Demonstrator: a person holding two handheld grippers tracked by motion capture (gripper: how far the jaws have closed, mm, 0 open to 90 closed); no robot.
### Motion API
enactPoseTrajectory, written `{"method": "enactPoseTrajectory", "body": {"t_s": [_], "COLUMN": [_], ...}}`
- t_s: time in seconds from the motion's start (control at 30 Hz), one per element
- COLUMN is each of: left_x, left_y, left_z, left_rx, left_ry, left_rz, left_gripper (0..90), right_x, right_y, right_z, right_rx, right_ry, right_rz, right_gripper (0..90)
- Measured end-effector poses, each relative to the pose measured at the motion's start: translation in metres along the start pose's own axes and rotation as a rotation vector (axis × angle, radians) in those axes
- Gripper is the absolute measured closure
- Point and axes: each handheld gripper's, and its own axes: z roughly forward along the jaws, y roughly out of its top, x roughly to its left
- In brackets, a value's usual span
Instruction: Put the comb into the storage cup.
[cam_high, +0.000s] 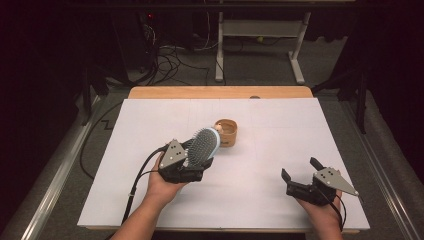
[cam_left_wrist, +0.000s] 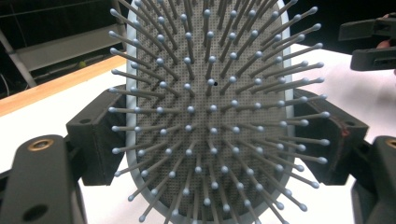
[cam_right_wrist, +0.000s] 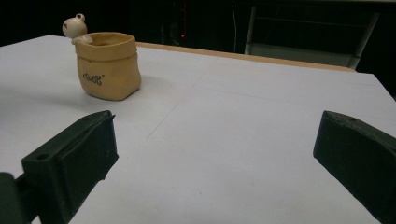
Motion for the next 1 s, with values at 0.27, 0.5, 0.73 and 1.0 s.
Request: {"method": "enactPoseTrajectory", "body": {"t_s": [0.27,0.5,0.73,1.0], "left_x": [-0.005,-0.009,-0.008,-0.014], "left_y": [0.007,0.02,0.032,0.039], "left_z": [0.004,0.012,0.021,0.025], "left_rx": [-0.005,-0.017,-0.044,-0.06], "left_ry": [-0.016,-0.03,-0.061,-0.065], "left_rz": [0.024,0.045,0.033,0.065], "left_gripper": [19.9,19.9,19.9,19.9], "right_x": [0.002,0.003,0.002,-0.002], "right_y": [-0.001,0.0,-0.001,-0.002], "right_z": [0.0,0.001,0.001,-0.001], "right_rx": [0.002,0.002,0.01,0.009], "right_ry": [0.008,0.011,0.006,-0.006], "right_rz": [-0.005,-0.001,0.002,0.01], "right_gripper": [0.4,0.4,0.4,0.4]}}
